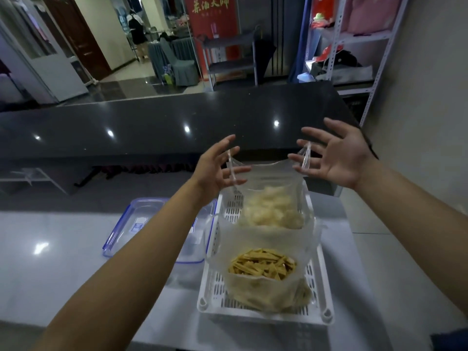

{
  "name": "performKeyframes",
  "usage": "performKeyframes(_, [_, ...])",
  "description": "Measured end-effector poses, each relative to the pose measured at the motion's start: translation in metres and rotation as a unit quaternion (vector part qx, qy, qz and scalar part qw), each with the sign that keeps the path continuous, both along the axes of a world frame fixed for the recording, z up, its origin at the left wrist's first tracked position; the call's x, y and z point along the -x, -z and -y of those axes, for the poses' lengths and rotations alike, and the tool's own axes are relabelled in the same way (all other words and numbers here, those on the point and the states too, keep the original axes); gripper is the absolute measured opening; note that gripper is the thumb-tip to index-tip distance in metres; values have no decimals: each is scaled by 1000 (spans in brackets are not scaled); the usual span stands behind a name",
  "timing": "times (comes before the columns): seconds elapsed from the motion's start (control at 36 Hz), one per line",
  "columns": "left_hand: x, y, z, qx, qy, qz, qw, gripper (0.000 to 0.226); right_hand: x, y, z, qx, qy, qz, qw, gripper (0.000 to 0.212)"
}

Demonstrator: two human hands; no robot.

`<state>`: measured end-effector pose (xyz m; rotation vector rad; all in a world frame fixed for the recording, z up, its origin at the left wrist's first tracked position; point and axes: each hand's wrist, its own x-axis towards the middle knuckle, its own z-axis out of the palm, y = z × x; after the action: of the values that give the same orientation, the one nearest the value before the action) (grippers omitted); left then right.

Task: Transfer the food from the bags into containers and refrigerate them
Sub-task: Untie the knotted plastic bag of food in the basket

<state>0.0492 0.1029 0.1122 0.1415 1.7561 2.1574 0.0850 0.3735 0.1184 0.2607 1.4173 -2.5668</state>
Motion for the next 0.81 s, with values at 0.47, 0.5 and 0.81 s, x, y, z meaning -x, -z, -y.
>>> performKeyframes(0.47, [-2,6,19,133,11,-76,988,58,-11,4,21,-355,97,15,930,34])
performKeyframes(0.5, [-5,6,24,160,17,-91,983,57,-13,3,23,-400,109,-6,910,35])
performKeyframes(0.81, [-60,5,103,434,40,-275,857,57,-91,-53,108,-713,74,-198,669,59])
